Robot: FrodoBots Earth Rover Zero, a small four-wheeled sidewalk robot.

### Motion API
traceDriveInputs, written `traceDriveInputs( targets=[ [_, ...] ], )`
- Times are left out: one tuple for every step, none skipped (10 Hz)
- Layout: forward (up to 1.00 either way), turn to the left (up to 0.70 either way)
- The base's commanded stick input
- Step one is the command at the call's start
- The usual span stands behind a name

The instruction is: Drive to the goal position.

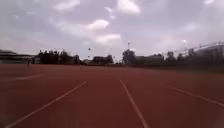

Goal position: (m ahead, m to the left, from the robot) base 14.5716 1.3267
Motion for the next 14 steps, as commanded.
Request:
traceDriveInputs(
  targets=[
    [0.45,0.00],
    [0.45,0.00],
    [0.45,0.00],
    [0.45,0.00],
    [0.45,0.00],
    [0.45,0.00],
    [0.45,0.00],
    [0.45,0.00],
    [0.45,0.00],
    [0.45,0.00],
    [0.45,0.00],
    [0.45,0.00],
    [0.45,0.00],
    [0.45,0.00]
  ],
)
